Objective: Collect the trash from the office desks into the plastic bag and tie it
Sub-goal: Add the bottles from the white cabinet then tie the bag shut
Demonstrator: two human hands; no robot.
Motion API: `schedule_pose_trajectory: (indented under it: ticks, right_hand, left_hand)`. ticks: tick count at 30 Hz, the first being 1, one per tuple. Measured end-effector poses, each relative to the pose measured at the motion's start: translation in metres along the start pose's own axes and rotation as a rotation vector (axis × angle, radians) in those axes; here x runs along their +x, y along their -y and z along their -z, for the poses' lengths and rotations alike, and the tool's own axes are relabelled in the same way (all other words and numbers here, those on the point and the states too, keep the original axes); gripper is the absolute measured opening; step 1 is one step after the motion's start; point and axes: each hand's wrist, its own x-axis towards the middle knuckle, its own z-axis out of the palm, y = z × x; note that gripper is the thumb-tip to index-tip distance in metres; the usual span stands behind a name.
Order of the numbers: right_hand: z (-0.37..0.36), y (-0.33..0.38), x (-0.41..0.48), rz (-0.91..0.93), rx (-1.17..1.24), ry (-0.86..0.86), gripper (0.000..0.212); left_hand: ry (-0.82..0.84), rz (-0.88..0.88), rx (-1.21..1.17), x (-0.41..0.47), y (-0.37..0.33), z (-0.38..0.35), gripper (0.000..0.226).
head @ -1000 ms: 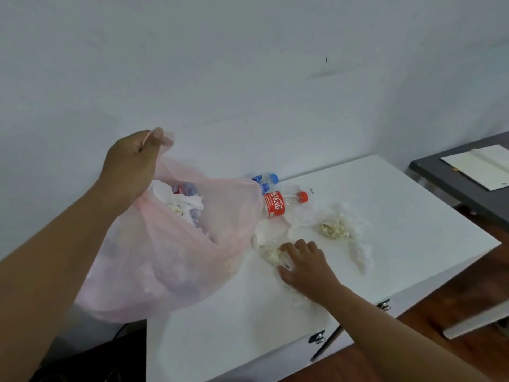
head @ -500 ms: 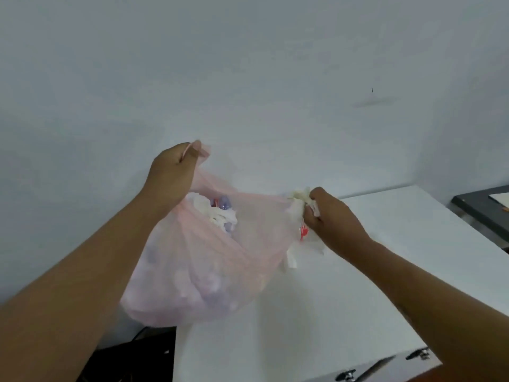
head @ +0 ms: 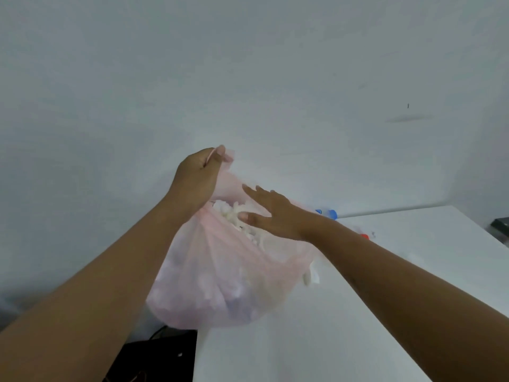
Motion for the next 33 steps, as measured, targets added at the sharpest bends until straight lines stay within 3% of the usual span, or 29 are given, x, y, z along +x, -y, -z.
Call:
schedule_pose_trajectory:
  ticks: [2, 5, 8, 12, 17, 19, 22, 24, 27, 30, 33]
  right_hand:
    - [0.004, -0.009, -0.011, 0.009, 0.07, -0.083, 0.074]
    - [0.013, -0.031, -0.032, 0.009, 0.066, -0.354, 0.069]
    - [0.026, -0.084, -0.067, -0.188, -0.016, -0.508, 0.08]
    - [0.022, -0.17, -0.125, -0.64, -0.372, -0.31, 0.111]
    - [-0.01, -0.235, -0.179, -0.857, -0.442, -0.132, 0.118]
    - [-0.027, -0.247, -0.187, -0.834, -0.46, -0.193, 0.105]
    - [-0.048, -0.253, -0.189, -0.626, -0.496, -0.46, 0.058]
    - [-0.06, -0.254, -0.188, -0.535, -0.48, -0.574, 0.042]
    - [-0.059, -0.25, -0.186, -0.515, -0.44, -0.628, 0.038]
    - [-0.03, -0.22, -0.171, -0.531, -0.132, -0.791, 0.038]
    - [0.014, -0.161, -0.134, -0.404, 0.067, -0.853, 0.038]
  left_hand:
    - [0.02, -0.001, 0.004, -0.002, 0.001, -0.006, 0.039]
    - [0.031, -0.007, 0.031, -0.005, 0.0, -0.018, 0.037]
    - [0.042, -0.027, 0.075, -0.005, -0.004, -0.028, 0.039]
    - [0.07, -0.024, 0.04, -0.005, 0.002, -0.043, 0.038]
    - [0.092, -0.02, 0.074, -0.008, 0.001, -0.055, 0.036]
    - [0.092, -0.011, 0.078, -0.01, 0.0, -0.058, 0.034]
    - [0.105, 0.002, 0.075, -0.012, 0.0, -0.062, 0.035]
    - [0.109, 0.02, 0.067, -0.014, -0.001, -0.065, 0.035]
    - [0.103, 0.025, 0.07, -0.017, -0.004, -0.066, 0.036]
    - [0.074, 0.033, 0.078, -0.019, -0.007, -0.064, 0.038]
    - [0.053, 0.05, 0.052, -0.018, -0.008, -0.06, 0.041]
